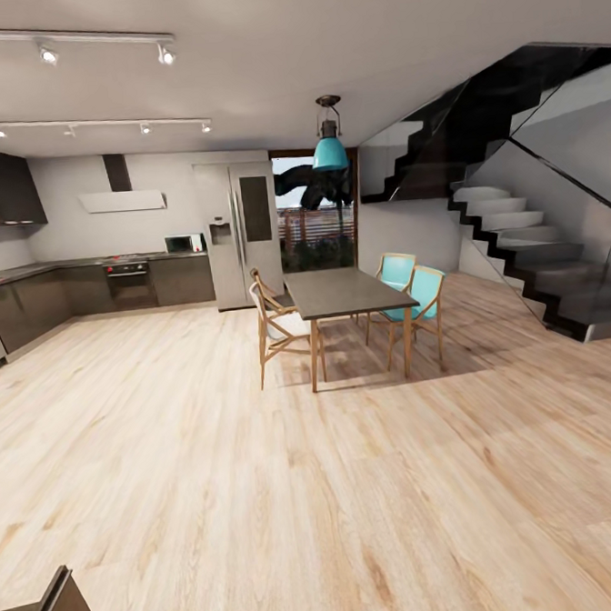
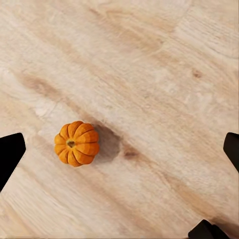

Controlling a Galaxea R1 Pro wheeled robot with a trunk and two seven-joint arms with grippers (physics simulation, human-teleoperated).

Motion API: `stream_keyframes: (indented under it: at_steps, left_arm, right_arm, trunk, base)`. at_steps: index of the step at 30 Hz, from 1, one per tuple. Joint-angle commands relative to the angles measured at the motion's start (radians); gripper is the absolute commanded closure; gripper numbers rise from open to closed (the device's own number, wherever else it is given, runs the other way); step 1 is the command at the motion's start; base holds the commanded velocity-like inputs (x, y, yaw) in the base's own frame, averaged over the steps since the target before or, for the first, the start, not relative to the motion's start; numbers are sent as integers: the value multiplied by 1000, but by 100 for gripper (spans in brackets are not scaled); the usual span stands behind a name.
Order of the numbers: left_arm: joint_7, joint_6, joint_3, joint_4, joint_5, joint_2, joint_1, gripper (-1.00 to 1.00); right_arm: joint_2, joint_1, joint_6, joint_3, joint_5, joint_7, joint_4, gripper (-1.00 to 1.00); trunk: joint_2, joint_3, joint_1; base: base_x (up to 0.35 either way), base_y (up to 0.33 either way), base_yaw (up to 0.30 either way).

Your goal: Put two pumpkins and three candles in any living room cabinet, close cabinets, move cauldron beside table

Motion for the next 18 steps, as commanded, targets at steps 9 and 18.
stream_keyframes:
  at_steps: [9, 18]
  left_arm:
    - [-5, -10, 0, 0, 0, 1, 0, -100]
    - [-4, -10, 0, 1, 0, 2, 0, -100]
  right_arm:
    - [0, 1, -11, 12, 2, 33, -3, -100]
    - [1, 1, -14, 13, 5, 56, -1, -100]
  trunk:
    - [-1, -1, 0]
    - [-1, -1, 0]
  base:
    - [0, -7, 0]
    - [0, -224, 0]
